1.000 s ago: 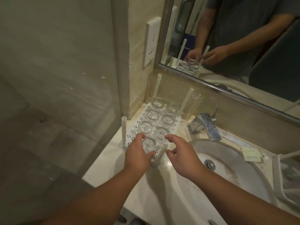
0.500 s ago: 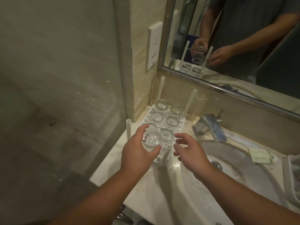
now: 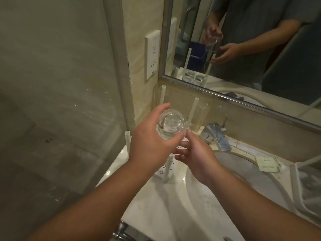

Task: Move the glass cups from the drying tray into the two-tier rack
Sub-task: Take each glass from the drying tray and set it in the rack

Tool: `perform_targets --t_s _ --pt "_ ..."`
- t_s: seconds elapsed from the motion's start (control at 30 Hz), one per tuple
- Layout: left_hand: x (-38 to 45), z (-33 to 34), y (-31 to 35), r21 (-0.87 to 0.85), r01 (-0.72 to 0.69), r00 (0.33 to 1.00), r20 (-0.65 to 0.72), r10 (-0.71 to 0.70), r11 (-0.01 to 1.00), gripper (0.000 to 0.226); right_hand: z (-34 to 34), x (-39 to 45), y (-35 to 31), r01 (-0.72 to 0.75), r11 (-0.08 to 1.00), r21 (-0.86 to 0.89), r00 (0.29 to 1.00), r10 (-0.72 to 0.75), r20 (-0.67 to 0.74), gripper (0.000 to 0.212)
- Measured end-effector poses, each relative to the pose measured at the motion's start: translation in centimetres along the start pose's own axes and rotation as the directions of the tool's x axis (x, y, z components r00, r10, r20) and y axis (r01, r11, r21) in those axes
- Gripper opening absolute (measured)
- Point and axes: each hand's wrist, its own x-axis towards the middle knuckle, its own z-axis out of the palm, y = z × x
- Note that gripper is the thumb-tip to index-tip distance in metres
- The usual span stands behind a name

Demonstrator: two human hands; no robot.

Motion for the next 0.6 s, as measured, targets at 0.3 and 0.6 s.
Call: perform_targets --t_s 0.3,0.6 --pt "0.8 0.6 2.5 -0.071 -0.084 0.994 0.057 0.089 0.994 0.073 -0.5 -0.9 -2.0 -0.257 0.813 0.523 0.891 -0.010 0.453 0.106" --pt "0.7 0.6 2.9 -0.094 -0.040 0.983 0.175 0.056 0.995 0.086 -1.7 -1.3 -2.9 -0.132 0.867 0.481 0.955 -0.018 0.295 0.103"
